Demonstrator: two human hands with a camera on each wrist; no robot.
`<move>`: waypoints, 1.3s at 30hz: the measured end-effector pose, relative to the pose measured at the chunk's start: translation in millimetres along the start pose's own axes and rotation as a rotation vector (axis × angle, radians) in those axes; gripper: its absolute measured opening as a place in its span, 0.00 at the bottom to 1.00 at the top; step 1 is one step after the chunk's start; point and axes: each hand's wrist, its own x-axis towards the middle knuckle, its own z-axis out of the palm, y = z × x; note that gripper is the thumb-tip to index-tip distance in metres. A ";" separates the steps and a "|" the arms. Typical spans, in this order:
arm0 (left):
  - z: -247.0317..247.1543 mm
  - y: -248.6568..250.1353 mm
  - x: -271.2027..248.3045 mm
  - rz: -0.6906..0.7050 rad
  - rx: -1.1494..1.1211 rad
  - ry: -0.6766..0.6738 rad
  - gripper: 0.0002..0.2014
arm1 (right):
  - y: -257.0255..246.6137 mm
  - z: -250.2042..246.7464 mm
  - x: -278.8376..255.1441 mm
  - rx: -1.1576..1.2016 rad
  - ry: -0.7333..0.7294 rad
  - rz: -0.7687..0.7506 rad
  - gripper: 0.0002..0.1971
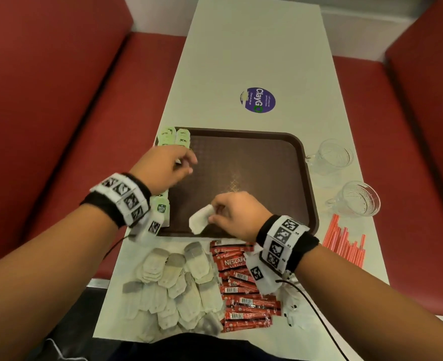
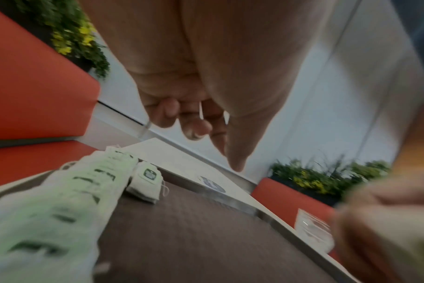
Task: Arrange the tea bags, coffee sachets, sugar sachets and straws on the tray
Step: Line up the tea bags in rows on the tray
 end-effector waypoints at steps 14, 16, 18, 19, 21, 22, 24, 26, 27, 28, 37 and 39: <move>19.5 35.6 -78.6 0.359 -0.042 0.075 0.03 | 1.9 -4.3 -17.7 0.074 0.106 -0.104 0.21; 19.7 38.3 -82.4 0.280 -0.118 0.112 0.04 | 0.2 -3.8 -20.5 0.089 0.135 -0.144 0.24; 18.6 42.3 -86.2 0.186 -0.191 0.140 0.04 | -1.8 -1.8 -20.1 0.093 0.218 -0.205 0.16; 17.6 44.7 -87.6 0.158 -0.225 0.148 0.03 | -3.2 -1.7 -19.4 0.099 0.262 -0.231 0.10; 15.2 48.7 -89.5 0.132 -0.273 0.173 0.03 | -5.9 -2.1 -18.9 0.118 0.302 -0.239 0.06; 13.8 49.6 -89.3 0.119 -0.283 0.189 0.02 | -7.0 -1.7 -19.0 0.118 0.300 -0.232 0.06; 11.4 49.0 -88.2 0.090 -0.291 0.202 0.01 | -8.8 -1.0 -20.1 0.137 0.273 -0.211 0.05; 10.0 48.4 -88.3 0.086 -0.296 0.178 0.02 | -10.6 0.3 -21.9 0.215 0.256 -0.185 0.05; 10.8 48.6 -88.6 0.086 -0.296 0.159 0.03 | -10.9 1.0 -22.3 0.255 0.256 -0.173 0.06; 12.1 49.0 -89.7 0.080 -0.298 0.143 0.04 | -11.0 1.9 -22.4 0.276 0.261 -0.157 0.06; 49.4 25.3 -95.5 0.213 0.288 -0.411 0.11 | -4.2 -4.6 -29.0 0.330 0.303 0.030 0.08; 58.2 24.5 -96.8 0.351 0.395 -0.514 0.14 | -4.2 -4.4 -30.4 0.355 0.292 0.033 0.06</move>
